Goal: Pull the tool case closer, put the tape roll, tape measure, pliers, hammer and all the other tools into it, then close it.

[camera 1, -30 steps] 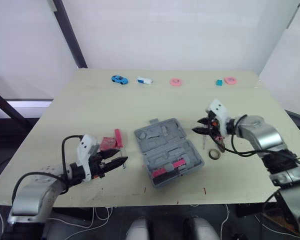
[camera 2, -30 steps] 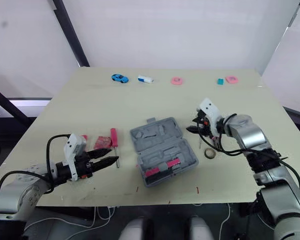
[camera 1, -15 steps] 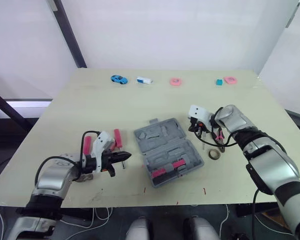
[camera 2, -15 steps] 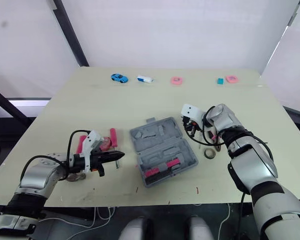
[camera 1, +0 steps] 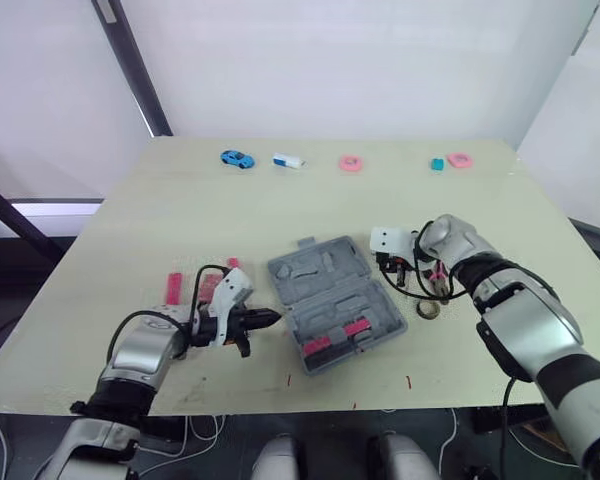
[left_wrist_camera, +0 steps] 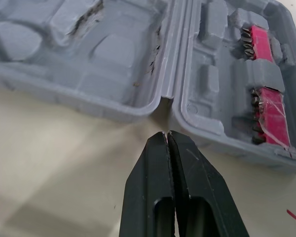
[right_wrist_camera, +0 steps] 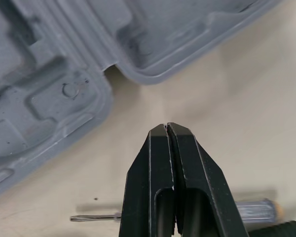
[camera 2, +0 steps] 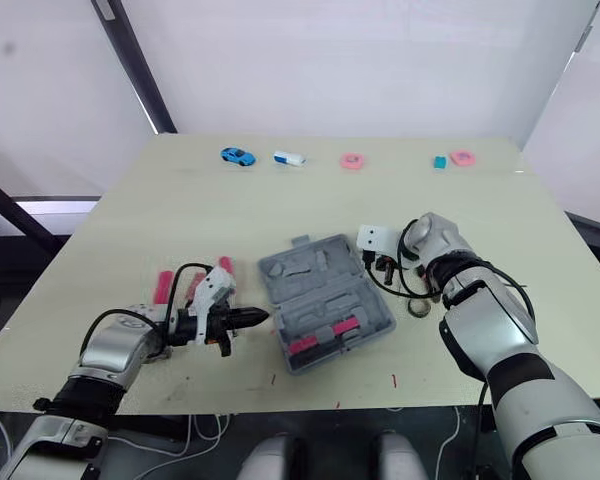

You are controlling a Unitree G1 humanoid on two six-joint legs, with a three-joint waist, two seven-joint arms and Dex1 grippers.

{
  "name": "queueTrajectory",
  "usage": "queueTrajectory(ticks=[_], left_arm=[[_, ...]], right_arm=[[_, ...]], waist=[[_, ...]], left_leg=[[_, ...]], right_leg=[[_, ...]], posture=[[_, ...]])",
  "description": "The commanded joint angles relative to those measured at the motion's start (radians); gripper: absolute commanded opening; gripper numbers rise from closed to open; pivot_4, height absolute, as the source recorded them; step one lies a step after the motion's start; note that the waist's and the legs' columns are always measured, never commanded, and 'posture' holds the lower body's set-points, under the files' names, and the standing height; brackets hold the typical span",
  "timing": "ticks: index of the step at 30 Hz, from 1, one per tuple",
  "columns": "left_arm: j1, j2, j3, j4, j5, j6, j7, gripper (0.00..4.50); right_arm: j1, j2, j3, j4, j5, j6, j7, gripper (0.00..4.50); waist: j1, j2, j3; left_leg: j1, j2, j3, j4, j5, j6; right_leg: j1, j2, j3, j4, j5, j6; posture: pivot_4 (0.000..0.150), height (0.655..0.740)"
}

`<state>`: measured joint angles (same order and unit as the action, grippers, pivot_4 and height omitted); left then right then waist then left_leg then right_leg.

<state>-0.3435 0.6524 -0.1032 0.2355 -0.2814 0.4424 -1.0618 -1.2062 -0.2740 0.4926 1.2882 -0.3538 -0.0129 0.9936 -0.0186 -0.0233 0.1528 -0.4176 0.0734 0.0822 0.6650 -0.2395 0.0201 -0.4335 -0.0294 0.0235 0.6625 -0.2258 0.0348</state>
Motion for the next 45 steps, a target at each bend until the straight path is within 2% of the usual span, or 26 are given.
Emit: queueTrajectory(ticks=[1, 8, 23, 45], left_arm=[[-0.023, -0.011, -0.007, -0.004, 0.019, -0.020, 0.002, 0.11], [-0.039, -0.025, -0.022, 0.032, 0.058, -0.052, 0.005, 0.11], [-0.102, -0.050, -0.046, 0.128, 0.111, -0.118, -0.034, 0.11], [-0.272, -0.065, -0.128, 0.362, 0.226, -0.305, -0.184, 0.11]], right_arm=[[-0.017, 0.016, -0.002, -0.001, -0.030, -0.022, -0.004, 0.02], [-0.001, 0.040, -0.024, 0.001, -0.033, -0.030, 0.036, 0.02], [0.048, 0.009, -0.042, -0.031, -0.032, -0.036, 0.128, 0.02], [0.223, -0.096, -0.105, -0.280, 0.046, 0.056, 0.283, 0.02]], waist=[[-0.001, 0.000, 0.000], [0.000, 0.000, 0.000], [0.002, 0.000, 0.000], [0.006, 0.000, 0.000]], left_leg=[[0.000, 0.000, 0.000, 0.000, 0.000, 0.000], [0.000, 0.000, 0.000, 0.000, 0.000, 0.000], [0.000, 0.000, 0.000, 0.000, 0.000, 0.000], [0.000, 0.000, 0.000, 0.001, 0.000, 0.000]], right_leg=[[0.000, 0.000, 0.000, 0.000, 0.000, 0.000], [0.000, 0.000, 0.000, 0.000, 0.000, 0.000], [0.000, 0.000, 0.000, 0.000, 0.000, 0.000], [0.001, 0.000, 0.000, 0.000, 0.000, 0.000]], posture=[[0.150, 0.7400], [0.150, 0.7400], [0.150, 0.7400], [0.150, 0.7400]])
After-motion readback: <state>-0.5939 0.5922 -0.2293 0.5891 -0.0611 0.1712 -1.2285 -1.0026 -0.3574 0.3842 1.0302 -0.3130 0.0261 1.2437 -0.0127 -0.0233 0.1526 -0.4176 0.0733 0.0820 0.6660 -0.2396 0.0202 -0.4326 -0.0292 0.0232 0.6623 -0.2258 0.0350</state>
